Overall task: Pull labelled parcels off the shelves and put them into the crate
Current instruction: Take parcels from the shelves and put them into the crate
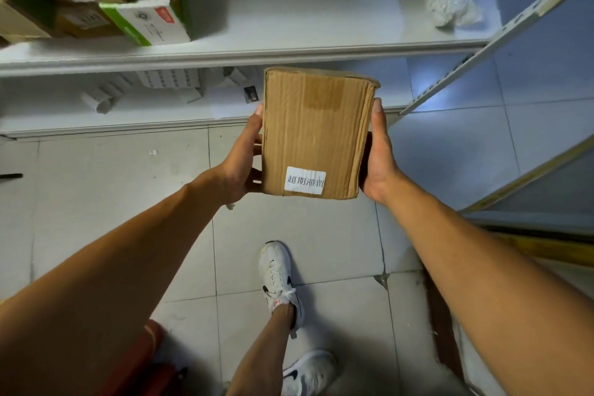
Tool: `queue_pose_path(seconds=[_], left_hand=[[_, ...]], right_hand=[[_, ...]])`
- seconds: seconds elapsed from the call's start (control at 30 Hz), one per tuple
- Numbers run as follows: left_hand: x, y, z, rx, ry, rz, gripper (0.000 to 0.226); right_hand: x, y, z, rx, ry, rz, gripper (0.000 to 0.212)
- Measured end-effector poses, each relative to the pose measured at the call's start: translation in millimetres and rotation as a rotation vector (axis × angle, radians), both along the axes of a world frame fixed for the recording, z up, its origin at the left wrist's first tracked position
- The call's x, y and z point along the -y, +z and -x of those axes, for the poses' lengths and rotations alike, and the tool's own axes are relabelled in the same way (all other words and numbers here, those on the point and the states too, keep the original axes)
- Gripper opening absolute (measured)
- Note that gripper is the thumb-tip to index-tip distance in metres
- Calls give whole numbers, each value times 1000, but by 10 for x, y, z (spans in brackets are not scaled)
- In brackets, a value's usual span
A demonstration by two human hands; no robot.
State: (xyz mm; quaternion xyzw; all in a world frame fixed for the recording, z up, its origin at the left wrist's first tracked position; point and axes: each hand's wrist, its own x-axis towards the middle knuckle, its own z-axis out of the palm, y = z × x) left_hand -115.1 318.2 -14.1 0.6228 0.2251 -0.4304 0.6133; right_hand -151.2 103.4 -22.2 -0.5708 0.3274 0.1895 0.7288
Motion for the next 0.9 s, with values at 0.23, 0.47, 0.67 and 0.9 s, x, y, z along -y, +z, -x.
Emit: queue_pose_path(seconds=[0.23,0.47,0.67,0.9], left_hand=[[230,14,64,-53,-290,-175,99],[989,95,263,-246,-620,-188,88],[1719,-56,593,-367,-778,-155,85],[2140,-251,1145,-275,-882,-214,41]], right_hand=[[342,13,538,-169,-71,104,90],[864,-238,1426,-339,-10,337,135],[1253,-147,2058,-406,-372,134,122],[1428,-88,2725,-514,-566,203,118]])
